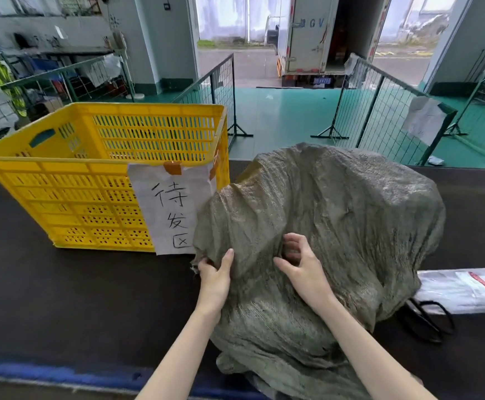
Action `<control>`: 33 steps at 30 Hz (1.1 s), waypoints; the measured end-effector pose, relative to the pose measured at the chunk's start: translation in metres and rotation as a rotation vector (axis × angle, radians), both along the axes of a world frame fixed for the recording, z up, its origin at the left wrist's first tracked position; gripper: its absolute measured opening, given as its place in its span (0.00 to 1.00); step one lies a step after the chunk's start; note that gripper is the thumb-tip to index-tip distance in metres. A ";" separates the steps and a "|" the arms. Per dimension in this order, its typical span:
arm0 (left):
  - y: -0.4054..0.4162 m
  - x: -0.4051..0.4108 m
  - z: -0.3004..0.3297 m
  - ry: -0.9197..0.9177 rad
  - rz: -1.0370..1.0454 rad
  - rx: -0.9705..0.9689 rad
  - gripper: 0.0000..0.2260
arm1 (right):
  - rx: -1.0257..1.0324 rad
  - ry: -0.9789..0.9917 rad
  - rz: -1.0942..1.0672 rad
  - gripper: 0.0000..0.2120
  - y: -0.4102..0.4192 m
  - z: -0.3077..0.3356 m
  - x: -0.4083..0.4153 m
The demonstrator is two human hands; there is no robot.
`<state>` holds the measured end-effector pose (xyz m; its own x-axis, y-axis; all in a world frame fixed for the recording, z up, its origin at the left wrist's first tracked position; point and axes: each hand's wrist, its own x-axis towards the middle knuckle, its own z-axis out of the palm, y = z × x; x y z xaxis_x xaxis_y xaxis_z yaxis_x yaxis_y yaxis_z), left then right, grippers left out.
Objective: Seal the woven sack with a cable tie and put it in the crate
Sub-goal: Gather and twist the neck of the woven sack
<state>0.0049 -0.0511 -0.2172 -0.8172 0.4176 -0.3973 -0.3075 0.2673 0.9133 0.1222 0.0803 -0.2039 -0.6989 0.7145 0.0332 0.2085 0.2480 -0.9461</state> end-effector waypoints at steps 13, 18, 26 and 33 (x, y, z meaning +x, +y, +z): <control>-0.010 0.009 -0.007 -0.344 -0.423 0.000 0.35 | 0.149 -0.191 0.076 0.08 -0.019 -0.024 0.025; -0.008 0.014 -0.005 -0.282 -0.564 -0.190 0.38 | 0.204 -0.266 0.157 0.11 -0.021 -0.023 0.041; 0.008 0.023 -0.012 -0.306 -0.511 -0.178 0.34 | 0.183 -0.264 0.207 0.08 -0.050 -0.026 0.060; 0.034 0.031 -0.013 -0.316 -0.508 -0.142 0.41 | 0.159 -0.233 0.226 0.13 -0.076 -0.034 0.066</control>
